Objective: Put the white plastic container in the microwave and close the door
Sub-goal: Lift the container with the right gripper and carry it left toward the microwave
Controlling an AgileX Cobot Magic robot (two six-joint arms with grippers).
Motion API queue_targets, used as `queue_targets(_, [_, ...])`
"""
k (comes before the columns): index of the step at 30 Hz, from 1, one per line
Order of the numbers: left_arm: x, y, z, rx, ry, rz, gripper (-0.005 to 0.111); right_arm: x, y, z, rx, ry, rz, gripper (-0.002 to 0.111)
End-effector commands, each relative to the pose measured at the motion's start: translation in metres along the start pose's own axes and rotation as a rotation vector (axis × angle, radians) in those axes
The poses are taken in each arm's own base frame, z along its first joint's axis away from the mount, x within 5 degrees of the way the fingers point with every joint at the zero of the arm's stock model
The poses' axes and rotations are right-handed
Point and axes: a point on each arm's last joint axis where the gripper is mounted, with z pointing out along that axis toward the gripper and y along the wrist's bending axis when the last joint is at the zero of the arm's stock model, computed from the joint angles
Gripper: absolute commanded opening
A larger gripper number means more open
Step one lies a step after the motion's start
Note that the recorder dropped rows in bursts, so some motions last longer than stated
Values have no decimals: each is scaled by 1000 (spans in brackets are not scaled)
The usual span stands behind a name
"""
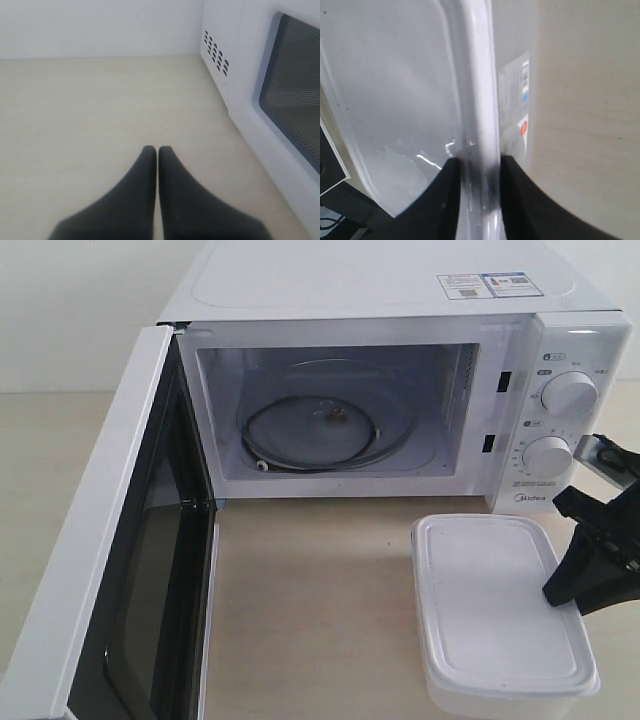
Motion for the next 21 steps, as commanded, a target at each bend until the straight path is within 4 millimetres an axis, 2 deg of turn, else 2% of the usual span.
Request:
queue_targets(1, [1,0,0,-3,-1,2,4,1,-1,0,3,-1,-8,24])
queue_targets(8, [1,0,0,-3,-1,2,4,1,-1,0,6,1,-9,21])
queue_targets(12, [1,0,0,-3,-1,2,4,1,-1,0,6,2,-23,1])
queue_targets(13, [1,0,0,-3,-1,2,4,1,-1,0,6,2,-28,0])
queue_targets(21, [1,0,0,-3,-1,2,4,-1,0,0,-10,-17,-17,0])
